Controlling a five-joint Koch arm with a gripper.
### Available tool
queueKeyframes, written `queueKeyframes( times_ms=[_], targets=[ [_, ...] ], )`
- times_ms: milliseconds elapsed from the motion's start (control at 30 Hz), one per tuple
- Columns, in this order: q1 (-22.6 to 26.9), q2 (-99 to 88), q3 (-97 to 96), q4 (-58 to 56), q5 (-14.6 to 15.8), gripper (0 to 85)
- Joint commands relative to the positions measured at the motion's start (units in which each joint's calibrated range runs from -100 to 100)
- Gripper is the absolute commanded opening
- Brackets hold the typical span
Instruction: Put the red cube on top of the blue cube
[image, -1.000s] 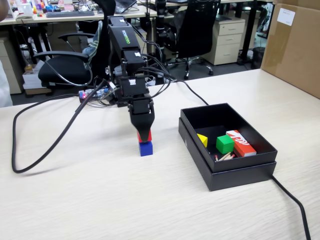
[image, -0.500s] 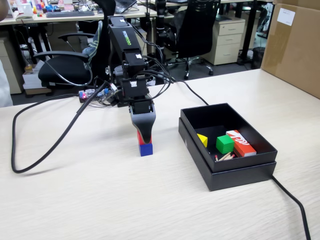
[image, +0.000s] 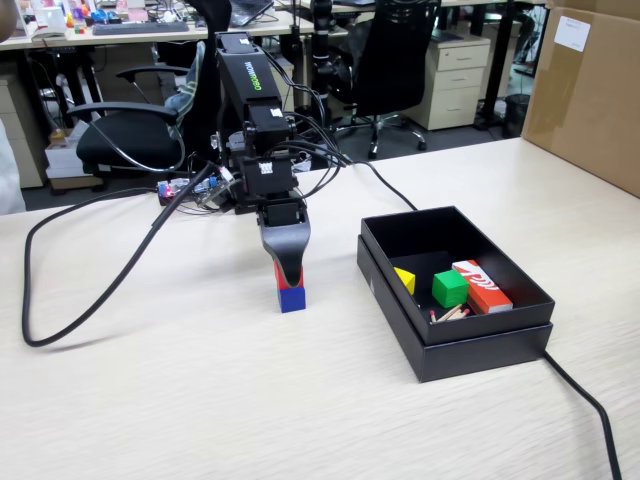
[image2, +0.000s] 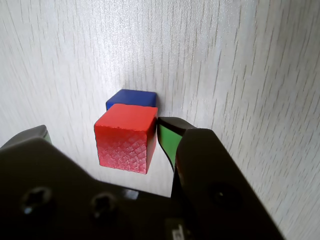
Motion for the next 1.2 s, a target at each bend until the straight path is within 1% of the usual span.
queueKeyframes(
  times_ms=[0, 333, 567, 733, 800, 933, 1033, 1133, 1167],
  targets=[
    [0.0, -5.3, 5.3, 1.7, 0.0, 44.1],
    [0.2, -10.9, 5.2, 0.8, 0.0, 44.3],
    [0.1, -20.1, 2.8, -4.0, 0.0, 46.5],
    [0.0, -36.6, -5.7, -5.4, -0.2, 46.7],
    [0.0, -50.3, -14.4, -5.4, -0.2, 48.5],
    [0.0, -63.6, -23.4, -4.9, -0.1, 48.8],
    [-0.9, -72.2, -30.4, -0.2, -0.7, 48.5],
    [-2.4, -75.3, -34.5, 3.8, -1.5, 48.5],
    [-3.0, -75.7, -37.2, 6.9, -1.5, 48.5]
  ],
)
